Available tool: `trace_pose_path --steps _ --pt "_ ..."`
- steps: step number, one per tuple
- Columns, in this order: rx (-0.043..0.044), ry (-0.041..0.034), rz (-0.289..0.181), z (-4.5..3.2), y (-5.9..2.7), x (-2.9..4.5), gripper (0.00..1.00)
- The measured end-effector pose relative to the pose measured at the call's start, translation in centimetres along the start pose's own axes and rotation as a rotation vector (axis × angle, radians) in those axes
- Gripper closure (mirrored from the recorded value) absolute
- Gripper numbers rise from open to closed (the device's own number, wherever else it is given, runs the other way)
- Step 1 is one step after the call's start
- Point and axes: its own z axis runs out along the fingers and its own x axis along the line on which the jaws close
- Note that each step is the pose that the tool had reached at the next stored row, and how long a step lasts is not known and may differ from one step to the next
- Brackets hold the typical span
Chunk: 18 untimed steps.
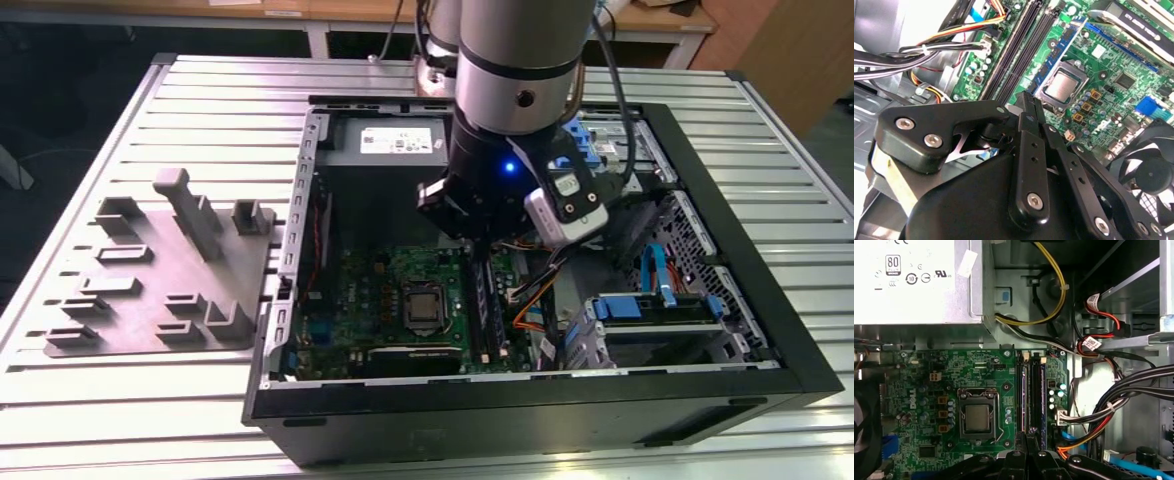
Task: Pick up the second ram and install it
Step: 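Insert the second ram into the second slot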
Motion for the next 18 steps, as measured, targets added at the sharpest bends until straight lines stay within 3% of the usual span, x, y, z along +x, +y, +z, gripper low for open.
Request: trace_pose_path --steps 18 --pt "-0.0003 0.0 -0.003 1.19 0.03 -0.51 0.89"
